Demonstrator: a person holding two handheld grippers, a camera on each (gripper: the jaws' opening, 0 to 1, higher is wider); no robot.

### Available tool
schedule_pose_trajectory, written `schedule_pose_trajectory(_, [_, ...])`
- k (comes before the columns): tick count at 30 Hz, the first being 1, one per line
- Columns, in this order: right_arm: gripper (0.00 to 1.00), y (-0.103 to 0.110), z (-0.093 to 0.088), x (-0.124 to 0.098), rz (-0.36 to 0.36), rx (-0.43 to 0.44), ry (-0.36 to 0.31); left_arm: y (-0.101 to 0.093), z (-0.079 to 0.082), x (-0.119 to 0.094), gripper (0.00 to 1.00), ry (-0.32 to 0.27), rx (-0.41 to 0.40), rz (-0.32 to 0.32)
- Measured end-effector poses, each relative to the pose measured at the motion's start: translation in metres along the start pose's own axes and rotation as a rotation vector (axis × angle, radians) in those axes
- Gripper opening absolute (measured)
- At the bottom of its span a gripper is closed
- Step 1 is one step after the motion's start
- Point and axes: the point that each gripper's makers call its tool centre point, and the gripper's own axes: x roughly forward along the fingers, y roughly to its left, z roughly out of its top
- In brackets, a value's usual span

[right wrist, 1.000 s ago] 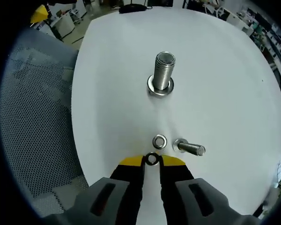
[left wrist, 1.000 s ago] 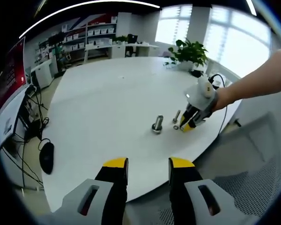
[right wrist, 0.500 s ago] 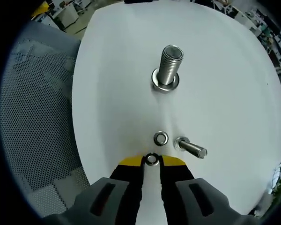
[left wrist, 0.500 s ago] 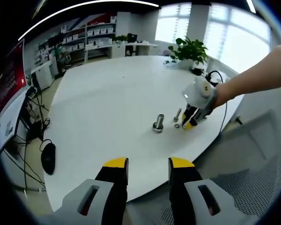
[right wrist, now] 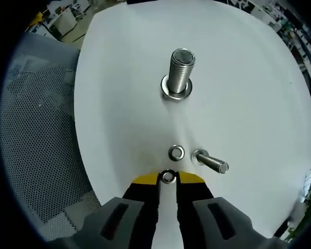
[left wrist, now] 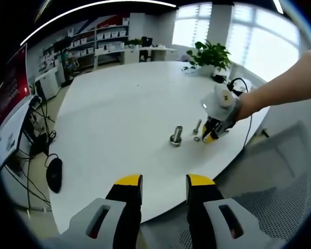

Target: Place the washer onto the threaded stud by aligning its center hole with the stud, sliding it down to the base, and recovering from edge contact or off-axis alignment until the washer reaches the visible bottom stop.

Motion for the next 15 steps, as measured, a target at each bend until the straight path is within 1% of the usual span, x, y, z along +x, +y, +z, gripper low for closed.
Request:
schedule_pose_trajectory(3, [0.13, -0.0001, -0.0002, -0.0002, 0.001, 0.007, -0.011, 0.0005, 0.0019, -0.0002, 0.32, -0.010, -0.008, -0.002])
schedule_pose_trajectory(11, [0.13, -0.0002, -0.0009, -0.0010, 0.003, 0.001, -0.012, 0.0011, 0.0035, -0.0006, 0.32, -0.023, -0.023, -0.004])
schedule_pose_trajectory(13, [0.13, -0.0001, -0.0044, -0.0021, 0.006, 0.018, -0.013, 0.0010, 0.0036, -0.0007, 0.32, -0.024, -0.021, -0.003])
schedule_pose_trajectory(15, [0.13, -0.0012, -0.0070, -0.0041, 0.011, 0.052, -0.028, 0.0003, 0.0038, -0.0006, 0.32, -0.022, -0.015, -0.004])
